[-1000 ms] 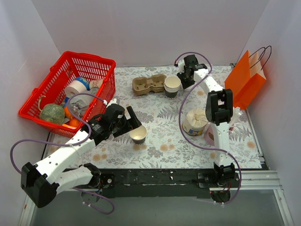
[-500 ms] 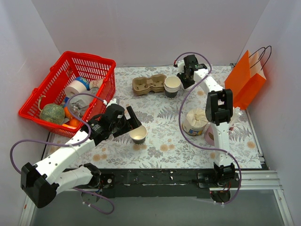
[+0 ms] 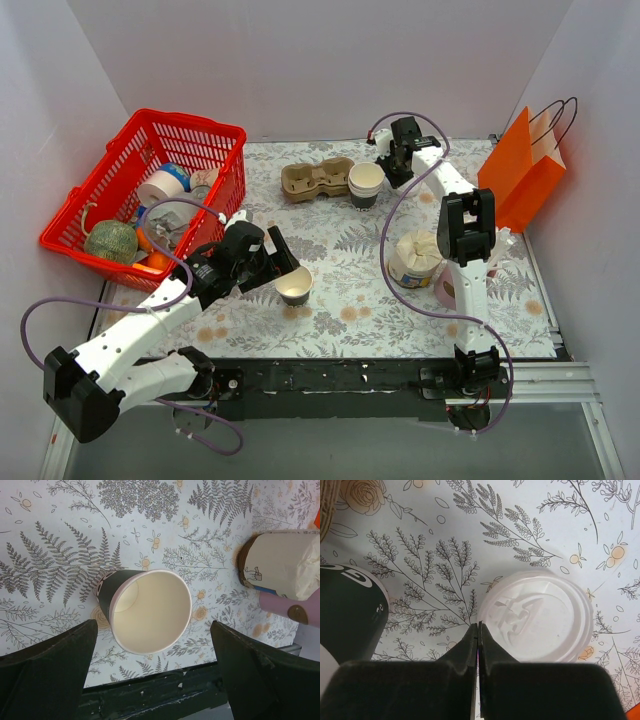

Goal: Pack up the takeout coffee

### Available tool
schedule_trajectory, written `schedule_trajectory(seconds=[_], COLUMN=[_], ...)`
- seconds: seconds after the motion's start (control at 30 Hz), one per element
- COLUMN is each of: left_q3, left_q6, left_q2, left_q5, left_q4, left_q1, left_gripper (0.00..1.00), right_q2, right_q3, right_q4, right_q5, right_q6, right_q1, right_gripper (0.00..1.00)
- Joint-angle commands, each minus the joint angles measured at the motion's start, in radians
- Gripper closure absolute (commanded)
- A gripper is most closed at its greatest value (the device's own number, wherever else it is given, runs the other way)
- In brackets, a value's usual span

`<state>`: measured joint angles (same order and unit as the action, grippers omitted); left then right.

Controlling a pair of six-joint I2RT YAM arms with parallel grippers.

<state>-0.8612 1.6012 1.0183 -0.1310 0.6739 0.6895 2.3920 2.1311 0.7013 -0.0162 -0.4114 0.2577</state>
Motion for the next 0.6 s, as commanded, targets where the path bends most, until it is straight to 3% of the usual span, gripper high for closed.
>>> schedule_trajectory(seconds=[0.0,0.33,0.57], left_q3=[-0.019,-0.018,-0.021], left_q6=[-0.006,-0.009,-0.015], left_q2=[-0.027,-0.023,-0.017], left_q5=[-0.018,0.002,0.005], left_q4=[0.010,-0.010,-0.022], left_q1=[0.002,0.002,0.002], left_gripper=[0.02,0.02,0.02], right_q2=[-0.082,-0.226,-0.266], right_q3=[-0.055,-0.223,-0.244], right_q4=[-0.057,-0.163,-0.194], right_q5=[-0.011,0.059,0.074], right_q6=[-0.043,-0.041,-0.030], right_q1=[0.006,0.009,0.008], right_gripper=[0.99,0.99,0.99])
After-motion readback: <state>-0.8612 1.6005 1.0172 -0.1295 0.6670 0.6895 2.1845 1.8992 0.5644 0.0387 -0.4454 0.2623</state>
